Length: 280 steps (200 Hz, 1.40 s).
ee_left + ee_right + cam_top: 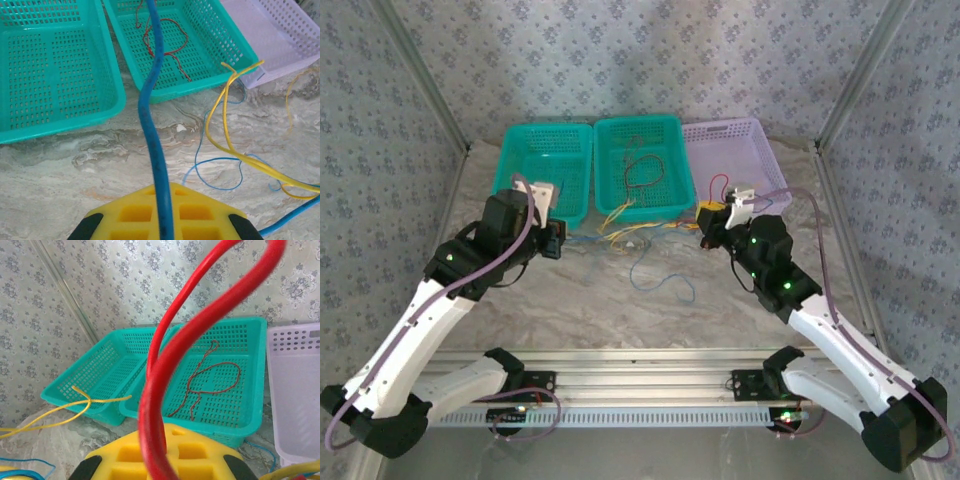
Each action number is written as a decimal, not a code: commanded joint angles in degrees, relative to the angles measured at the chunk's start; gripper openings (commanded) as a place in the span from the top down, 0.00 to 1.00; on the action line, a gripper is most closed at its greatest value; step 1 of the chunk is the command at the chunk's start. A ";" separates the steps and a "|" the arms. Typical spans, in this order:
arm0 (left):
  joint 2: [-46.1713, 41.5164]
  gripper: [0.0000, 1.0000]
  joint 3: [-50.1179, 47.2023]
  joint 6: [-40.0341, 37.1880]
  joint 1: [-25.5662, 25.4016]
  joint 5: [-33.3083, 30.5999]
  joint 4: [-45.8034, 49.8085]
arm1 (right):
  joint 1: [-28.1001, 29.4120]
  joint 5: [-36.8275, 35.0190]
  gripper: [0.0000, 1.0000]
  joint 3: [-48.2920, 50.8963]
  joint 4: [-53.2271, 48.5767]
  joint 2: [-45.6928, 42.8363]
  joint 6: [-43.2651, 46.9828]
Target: Untangle the cables
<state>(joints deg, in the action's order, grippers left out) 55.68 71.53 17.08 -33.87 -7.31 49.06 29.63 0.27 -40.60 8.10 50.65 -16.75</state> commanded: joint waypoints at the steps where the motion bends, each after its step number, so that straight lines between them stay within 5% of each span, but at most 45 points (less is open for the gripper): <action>1: -2.66 1.00 1.54 -5.78 2.32 -17.40 14.53 | -6.22 -16.93 1.00 -1.50 -5.06 -1.43 0.27; 42: -5.56 1.00 0.66 -6.41 2.34 -15.62 13.66 | -7.84 -13.51 1.00 -0.18 -4.20 -0.90 -1.13; 104: -6.81 1.00 -1.60 -6.51 1.17 -3.41 8.88 | -5.12 8.76 1.00 -4.60 -3.99 8.26 -1.10; 171: -6.20 1.00 -3.05 -5.64 -0.74 1.19 6.80 | -1.48 15.36 0.41 -9.45 -8.20 10.81 -0.07; 222: -6.44 1.00 -5.48 -2.63 -1.13 6.61 4.39 | 0.63 16.75 0.33 -11.54 -15.04 9.76 -0.36; 280: -5.39 1.00 -6.71 -6.50 -4.75 4.57 4.22 | 4.11 23.59 0.33 -4.55 -18.82 12.96 -2.69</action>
<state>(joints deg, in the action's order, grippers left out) 50.04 64.20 12.86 -36.80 -2.57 54.19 32.84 19.79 -49.08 -7.33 62.28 -17.82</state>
